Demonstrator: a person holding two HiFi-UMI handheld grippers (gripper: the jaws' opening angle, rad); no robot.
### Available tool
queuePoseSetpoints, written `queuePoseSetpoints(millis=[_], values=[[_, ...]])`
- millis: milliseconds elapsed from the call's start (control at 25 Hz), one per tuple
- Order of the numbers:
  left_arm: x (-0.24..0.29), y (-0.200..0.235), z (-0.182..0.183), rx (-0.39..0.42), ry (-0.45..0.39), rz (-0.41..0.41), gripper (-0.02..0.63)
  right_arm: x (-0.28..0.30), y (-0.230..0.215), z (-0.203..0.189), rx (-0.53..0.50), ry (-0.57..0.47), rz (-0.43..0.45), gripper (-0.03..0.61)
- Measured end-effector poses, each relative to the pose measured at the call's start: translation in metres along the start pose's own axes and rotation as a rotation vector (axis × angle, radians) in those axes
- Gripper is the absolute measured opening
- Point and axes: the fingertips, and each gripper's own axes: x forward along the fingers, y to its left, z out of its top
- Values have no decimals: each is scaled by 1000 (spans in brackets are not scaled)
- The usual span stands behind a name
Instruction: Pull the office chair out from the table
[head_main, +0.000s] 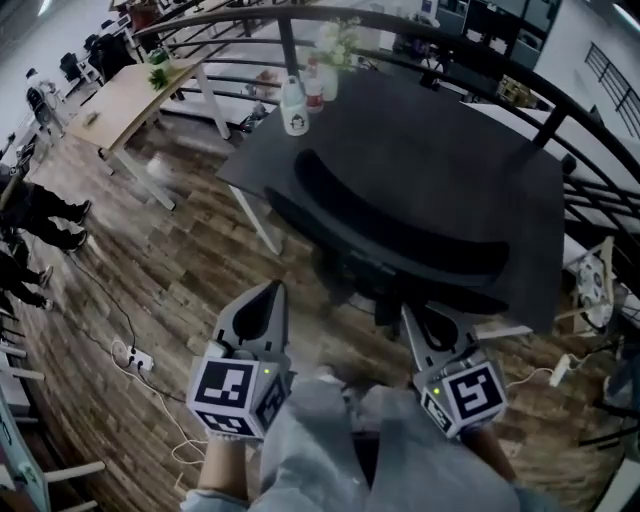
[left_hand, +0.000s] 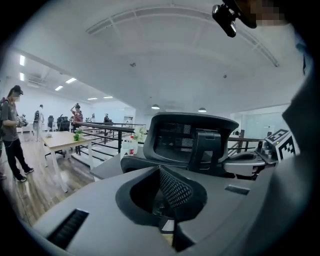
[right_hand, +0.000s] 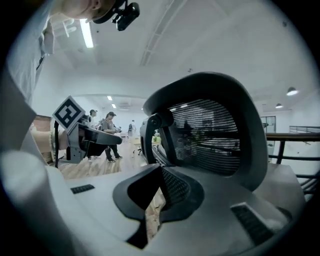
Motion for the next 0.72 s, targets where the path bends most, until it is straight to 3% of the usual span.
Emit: queuePoseSetpoints(millis=[400, 640, 720], values=[[47, 12, 13, 180, -45, -175, 6, -22, -40, -3, -62, 37, -326, 5], [70, 19, 16, 499, -78, -176, 8, -44, -66, -6, -189, 102, -476, 6], [81, 27, 14, 612, -72, -171, 11, -48, -71, -9, -238, 135, -497, 54]])
